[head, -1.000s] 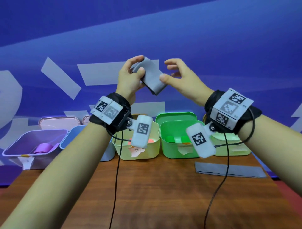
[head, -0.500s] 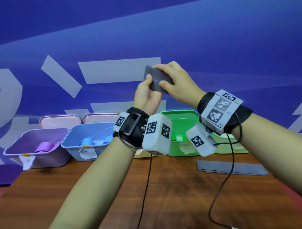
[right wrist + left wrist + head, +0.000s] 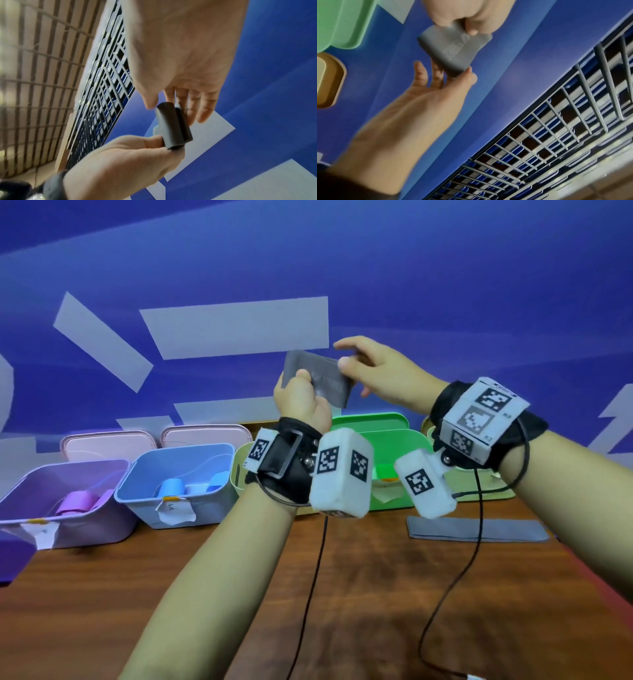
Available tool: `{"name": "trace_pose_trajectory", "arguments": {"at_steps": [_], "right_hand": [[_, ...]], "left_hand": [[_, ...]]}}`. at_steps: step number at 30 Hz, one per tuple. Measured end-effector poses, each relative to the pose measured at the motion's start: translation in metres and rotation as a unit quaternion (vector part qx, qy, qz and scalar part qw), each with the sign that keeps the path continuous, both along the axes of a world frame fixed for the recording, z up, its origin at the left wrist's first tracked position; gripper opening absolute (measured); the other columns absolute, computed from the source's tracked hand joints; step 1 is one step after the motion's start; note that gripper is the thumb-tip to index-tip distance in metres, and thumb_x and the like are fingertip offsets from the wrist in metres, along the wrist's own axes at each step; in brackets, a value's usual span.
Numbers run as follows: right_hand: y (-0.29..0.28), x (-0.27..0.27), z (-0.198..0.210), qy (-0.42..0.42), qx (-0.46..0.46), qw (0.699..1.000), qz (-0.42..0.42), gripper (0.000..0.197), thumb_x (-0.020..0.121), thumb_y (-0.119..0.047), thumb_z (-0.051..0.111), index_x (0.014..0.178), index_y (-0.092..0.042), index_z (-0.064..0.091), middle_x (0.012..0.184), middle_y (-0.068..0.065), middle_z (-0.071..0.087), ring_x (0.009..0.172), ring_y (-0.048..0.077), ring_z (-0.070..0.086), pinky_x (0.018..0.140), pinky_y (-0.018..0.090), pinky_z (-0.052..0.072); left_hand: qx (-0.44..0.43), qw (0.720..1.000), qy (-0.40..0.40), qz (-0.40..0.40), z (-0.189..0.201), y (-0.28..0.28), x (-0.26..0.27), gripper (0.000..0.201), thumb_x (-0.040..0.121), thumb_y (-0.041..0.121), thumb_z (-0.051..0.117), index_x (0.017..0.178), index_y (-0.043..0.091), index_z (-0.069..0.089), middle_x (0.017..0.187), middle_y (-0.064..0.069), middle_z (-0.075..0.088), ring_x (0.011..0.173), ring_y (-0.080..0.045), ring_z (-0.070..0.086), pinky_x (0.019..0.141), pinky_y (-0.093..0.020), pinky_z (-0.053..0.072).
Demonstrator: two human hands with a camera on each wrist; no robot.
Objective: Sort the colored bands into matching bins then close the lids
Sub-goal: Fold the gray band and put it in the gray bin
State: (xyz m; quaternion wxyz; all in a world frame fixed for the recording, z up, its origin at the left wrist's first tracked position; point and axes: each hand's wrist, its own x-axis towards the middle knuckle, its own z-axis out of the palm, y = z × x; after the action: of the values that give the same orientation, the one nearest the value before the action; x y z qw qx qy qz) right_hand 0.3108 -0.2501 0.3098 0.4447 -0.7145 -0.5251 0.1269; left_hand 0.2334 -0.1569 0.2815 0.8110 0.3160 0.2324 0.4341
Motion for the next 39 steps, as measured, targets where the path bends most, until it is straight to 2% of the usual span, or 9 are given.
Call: {"name": "trace_pose_trajectory", "arguments": {"at_steps": [3, 6, 9, 15, 19, 23, 29, 35, 39], "right_hand": [[-0.003, 0.004, -0.012, 0.035, 0.024, 0.999, -0.013, 0.034, 0.086, -0.004, 0.062, 0.119, -0.009, 0.056, 0.079, -0.003, 0.052, 0.067, 0.010, 0.052, 0.067, 0.019, 0.050], [-0.012, 0.015, -0.017, 0.113, 0.063, 0.990, -0.059, 0.032, 0.084, 0.006, 0.058, 0.113, -0.008, 0.058, 0.066, 0.000, 0.054, 0.053, -0.001, 0.052, 0.062, 0.016, 0.052], [-0.025, 0.031, -0.019, 0.189, 0.083, 0.974, -0.095, 0.029, 0.084, 0.006, 0.058, 0.109, -0.010, 0.058, 0.058, -0.010, 0.058, 0.057, 0.000, 0.055, 0.072, 0.021, 0.054], [-0.054, 0.060, -0.014, 0.246, 0.090, 0.958, -0.120, 0.022, 0.085, 0.004, 0.056, 0.085, -0.018, 0.054, 0.074, 0.002, 0.057, 0.050, 0.003, 0.058, 0.055, 0.019, 0.054], [-0.078, 0.091, -0.008, 0.240, 0.119, 0.955, -0.126, 0.020, 0.084, 0.004, 0.058, 0.086, -0.016, 0.057, 0.073, 0.004, 0.063, 0.052, 0.005, 0.060, 0.056, 0.020, 0.052], [-0.106, 0.123, -0.009, 0.233, 0.130, 0.956, -0.118, 0.019, 0.085, 0.002, 0.059, 0.090, -0.016, 0.060, 0.075, 0.004, 0.066, 0.057, 0.005, 0.062, 0.061, 0.021, 0.054], [-0.141, 0.169, -0.021, 0.236, 0.113, 0.958, -0.120, 0.020, 0.086, 0.003, 0.058, 0.098, -0.013, 0.062, 0.073, 0.000, 0.067, 0.058, 0.007, 0.058, 0.057, 0.016, 0.050], [-0.164, 0.213, -0.040, 0.237, 0.092, 0.959, -0.126, 0.025, 0.086, 0.004, 0.057, 0.103, -0.013, 0.063, 0.071, -0.005, 0.067, 0.049, 0.003, 0.054, 0.055, 0.014, 0.048], [-0.171, 0.240, -0.054, 0.232, 0.077, 0.960, -0.133, 0.028, 0.087, 0.005, 0.055, 0.109, -0.010, 0.062, 0.076, 0.001, 0.064, 0.044, -0.001, 0.052, 0.053, 0.012, 0.046]], "left_hand": [[-0.012, 0.998, 0.046, -0.029, -0.006, 0.005, 0.003, 0.021, 0.098, 0.005, 0.036, 0.113, 0.011, 0.049, 0.082, -0.003, 0.050, 0.066, -0.012, 0.049, 0.059, -0.023, 0.048], [-0.038, 0.999, 0.006, -0.014, -0.011, -0.006, 0.011, 0.036, 0.097, 0.004, 0.038, 0.131, -0.003, 0.043, 0.115, -0.019, 0.057, 0.100, -0.029, 0.059, 0.099, -0.051, 0.044], [-0.055, 0.996, -0.029, -0.058, -0.012, -0.019, 0.021, 0.036, 0.097, 0.004, 0.039, 0.132, -0.003, 0.042, 0.130, -0.021, 0.052, 0.125, -0.032, 0.048, 0.108, -0.052, 0.035], [0.014, 0.992, -0.035, -0.121, -0.008, -0.039, 0.038, 0.022, 0.094, -0.005, 0.036, 0.087, 0.010, 0.050, 0.085, -0.008, 0.056, 0.082, -0.017, 0.055, 0.085, -0.034, 0.048], [0.116, 0.985, 0.065, -0.113, -0.006, -0.054, 0.055, 0.015, 0.090, 0.003, 0.050, 0.100, 0.013, 0.047, 0.076, 0.000, 0.058, 0.070, -0.009, 0.057, 0.066, -0.024, 0.050], [0.186, 0.967, 0.135, -0.114, -0.005, -0.071, 0.076, 0.009, 0.090, 0.016, 0.057, 0.099, 0.017, 0.057, 0.072, 0.007, 0.062, 0.073, -0.007, 0.062, 0.066, -0.019, 0.050], [0.215, 0.959, 0.168, -0.075, -0.010, -0.101, 0.114, 0.019, 0.090, 0.005, 0.058, 0.107, 0.012, 0.057, 0.074, -0.002, 0.061, 0.057, -0.009, 0.049, 0.048, -0.015, 0.040], [0.274, 0.936, 0.214, -0.052, -0.023, -0.121, 0.156, 0.020, 0.086, 0.002, 0.060, 0.101, 0.015, 0.056, 0.048, 0.011, 0.057, 0.044, -0.001, 0.048, 0.050, -0.014, 0.042], [0.273, 0.929, 0.242, -0.056, -0.036, -0.131, 0.183, 0.018, 0.087, 0.004, 0.060, 0.099, 0.017, 0.057, 0.051, 0.013, 0.062, 0.049, 0.002, 0.054, 0.052, -0.013, 0.045]]}}
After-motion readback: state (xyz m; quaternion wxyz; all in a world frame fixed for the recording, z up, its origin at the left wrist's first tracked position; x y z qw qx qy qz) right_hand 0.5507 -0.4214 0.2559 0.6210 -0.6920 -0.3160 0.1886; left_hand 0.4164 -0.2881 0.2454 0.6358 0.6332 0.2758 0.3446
